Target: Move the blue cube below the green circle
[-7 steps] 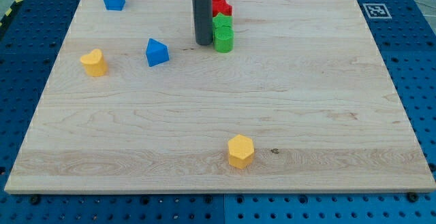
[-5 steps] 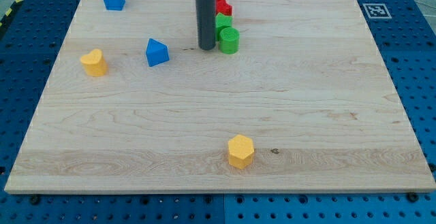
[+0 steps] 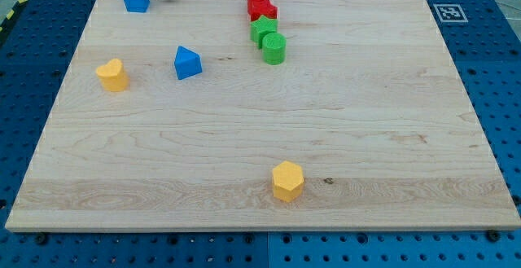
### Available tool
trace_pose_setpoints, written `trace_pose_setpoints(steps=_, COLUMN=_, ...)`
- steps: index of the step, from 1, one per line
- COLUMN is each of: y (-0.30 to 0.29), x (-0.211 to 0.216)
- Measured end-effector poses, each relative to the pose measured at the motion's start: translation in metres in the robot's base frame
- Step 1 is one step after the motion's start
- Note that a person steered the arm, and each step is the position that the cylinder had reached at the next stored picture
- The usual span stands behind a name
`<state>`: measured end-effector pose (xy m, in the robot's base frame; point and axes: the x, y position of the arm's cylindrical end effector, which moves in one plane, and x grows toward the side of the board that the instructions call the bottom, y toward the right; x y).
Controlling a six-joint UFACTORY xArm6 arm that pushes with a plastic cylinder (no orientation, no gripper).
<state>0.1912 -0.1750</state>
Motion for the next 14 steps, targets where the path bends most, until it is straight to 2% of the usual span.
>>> trace_pose_setpoints(steps=1, y=-0.007, x=0.0)
trace_pose_setpoints(steps=6, y=-0.121, x=0.01)
trace_pose_setpoints(steps=8, y=-0.121, x=0.029)
trace_pose_setpoints(steps=11, y=-0.068, x=0.052)
trace_pose_setpoints(steps=13, y=-0.077, x=0.093)
trace_pose_setpoints(steps=14, y=-0.061, x=0.103)
